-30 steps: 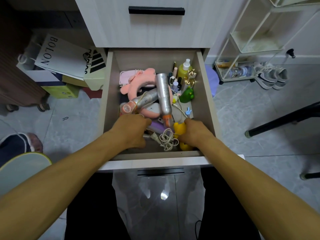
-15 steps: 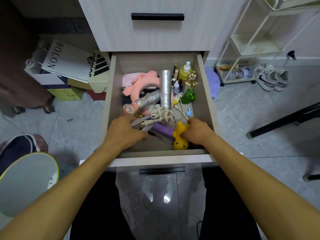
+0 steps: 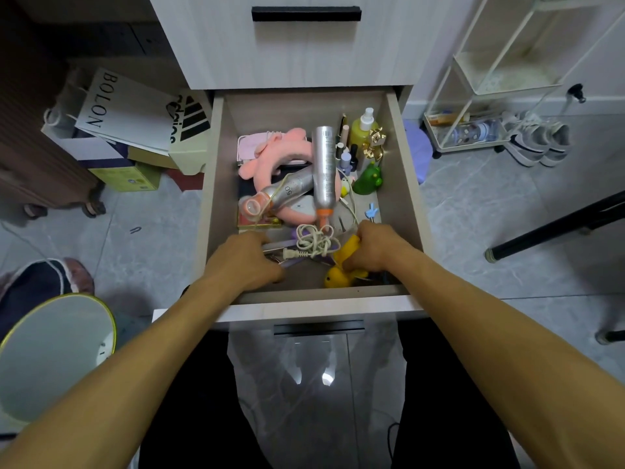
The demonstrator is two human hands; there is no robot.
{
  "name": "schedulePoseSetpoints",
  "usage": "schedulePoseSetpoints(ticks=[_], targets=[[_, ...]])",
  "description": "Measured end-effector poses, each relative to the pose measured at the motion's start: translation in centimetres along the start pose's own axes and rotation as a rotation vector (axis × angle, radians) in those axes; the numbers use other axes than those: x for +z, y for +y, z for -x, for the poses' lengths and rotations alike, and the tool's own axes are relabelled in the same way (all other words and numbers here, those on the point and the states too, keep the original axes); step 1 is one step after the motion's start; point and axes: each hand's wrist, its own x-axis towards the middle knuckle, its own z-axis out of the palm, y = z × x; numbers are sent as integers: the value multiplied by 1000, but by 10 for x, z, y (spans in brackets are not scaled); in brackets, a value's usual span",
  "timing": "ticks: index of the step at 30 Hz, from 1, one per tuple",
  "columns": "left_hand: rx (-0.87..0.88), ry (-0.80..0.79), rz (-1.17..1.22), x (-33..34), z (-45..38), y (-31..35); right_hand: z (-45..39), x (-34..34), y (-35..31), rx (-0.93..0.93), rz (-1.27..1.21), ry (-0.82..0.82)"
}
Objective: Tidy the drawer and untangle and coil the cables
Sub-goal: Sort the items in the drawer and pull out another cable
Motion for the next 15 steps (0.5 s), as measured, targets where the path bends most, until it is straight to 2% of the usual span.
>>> schedulePoseSetpoints(ticks=[5,8,11,15], targets=[[4,-146,-70,4,-6,0,21,-2,2,-24,-6,171],[31,-206,-110,6,-8,-1,35,-5,-6,-111,183,329],[54,-68,-60,3,-10,-3,45,-15,-11,-131,350,412],[152,231,157,-5,-15,3,46,-30,-10,-198,324,517]])
